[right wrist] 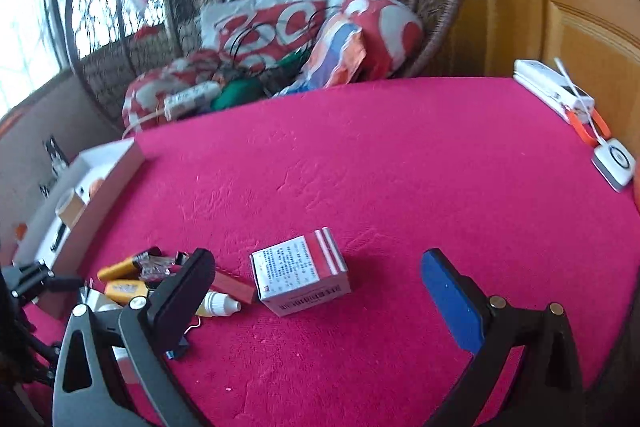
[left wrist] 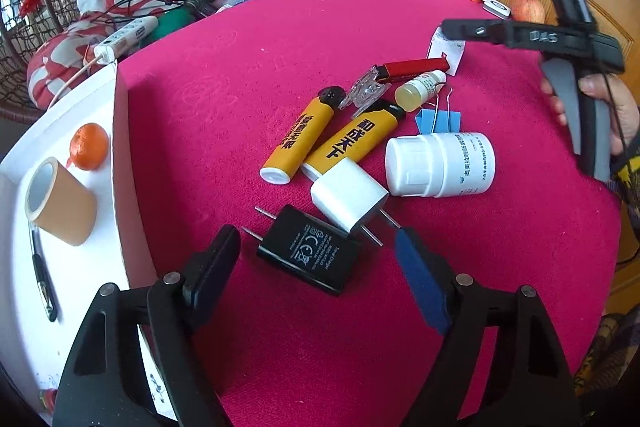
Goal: Organize rigid objects
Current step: 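Grasp the black phone charger with left tool while right tool grasps red-white medicine box, then carry the black charger and medicine box in both tools over the white tray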
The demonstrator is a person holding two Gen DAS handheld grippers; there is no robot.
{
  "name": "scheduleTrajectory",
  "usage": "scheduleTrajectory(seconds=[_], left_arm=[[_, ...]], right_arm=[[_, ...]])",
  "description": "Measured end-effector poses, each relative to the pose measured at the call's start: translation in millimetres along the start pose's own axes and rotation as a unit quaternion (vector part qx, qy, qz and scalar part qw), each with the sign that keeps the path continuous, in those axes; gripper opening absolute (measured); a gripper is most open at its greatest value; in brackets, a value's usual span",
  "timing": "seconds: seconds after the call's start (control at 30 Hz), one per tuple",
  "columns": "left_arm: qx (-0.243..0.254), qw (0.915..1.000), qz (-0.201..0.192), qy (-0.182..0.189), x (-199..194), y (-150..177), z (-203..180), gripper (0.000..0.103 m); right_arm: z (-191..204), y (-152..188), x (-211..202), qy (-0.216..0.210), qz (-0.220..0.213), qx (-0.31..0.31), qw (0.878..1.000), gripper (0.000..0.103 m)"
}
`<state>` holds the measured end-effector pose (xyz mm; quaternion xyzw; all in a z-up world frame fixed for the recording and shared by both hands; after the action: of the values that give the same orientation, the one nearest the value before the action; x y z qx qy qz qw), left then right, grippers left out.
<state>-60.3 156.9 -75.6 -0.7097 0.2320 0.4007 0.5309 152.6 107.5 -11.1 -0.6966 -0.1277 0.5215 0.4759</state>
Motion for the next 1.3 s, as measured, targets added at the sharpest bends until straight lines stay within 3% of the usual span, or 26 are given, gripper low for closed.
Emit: scheduleTrajectory(seconds=[0.1, 0.2, 0.27, 0.3, 0.57, 0.77, 1.03, 1.3], left_arm=[[0.005, 1.0000, 0.002, -0.001, 1, -1, 0, 0.081], [0.011, 0.9999, 0.005, -0.010, 3, -1, -1, 0.081], [0.021, 0.9997, 0.001, -0.012, 2, -1, -6, 0.064], [0.017, 0.9998, -0.002, -0.007, 1, -2, -8, 0.057], [0.010, 0.9997, -0.016, -0.016, -5, 3, -11, 0.057], [0.006, 0.9987, -0.048, -0.012, -27, -4, -21, 0.057], [-0.007, 0.9929, -0.119, -0.005, -73, -28, -30, 0.057], [-0.039, 0.9759, -0.215, -0.012, -148, -46, -10, 0.057]], right_arm=[[5, 3, 12, 0.009, 0.014, -0.025, 1.000, 0.091], [7, 7, 18, -0.001, 0.034, -0.028, 0.999, 0.067], [7, 8, 17, -0.007, 0.037, -0.026, 0.999, 0.052], [5, 9, 17, -0.006, 0.037, -0.025, 0.999, 0.052], [-7, 9, 12, -0.002, 0.030, 0.022, 0.999, 0.052], [-11, 8, -11, 0.011, -0.004, 0.040, 0.999, 0.052], [-11, -29, -80, -0.003, -0.092, 0.066, 0.994, 0.052], [27, -57, -140, -0.030, -0.171, 0.039, 0.984, 0.052]])
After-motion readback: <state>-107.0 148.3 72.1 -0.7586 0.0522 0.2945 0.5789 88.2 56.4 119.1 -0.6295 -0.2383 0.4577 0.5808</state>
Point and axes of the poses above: each gripper's, at about its wrist camera, not at the fingertips, and x roughly the way its jaws point, z to its left, y to its underside, the point moved 10 cm from there along x, roughly the way its jaws point, and after that the axes turned 9 degrees about y, right-handed, at the moved point
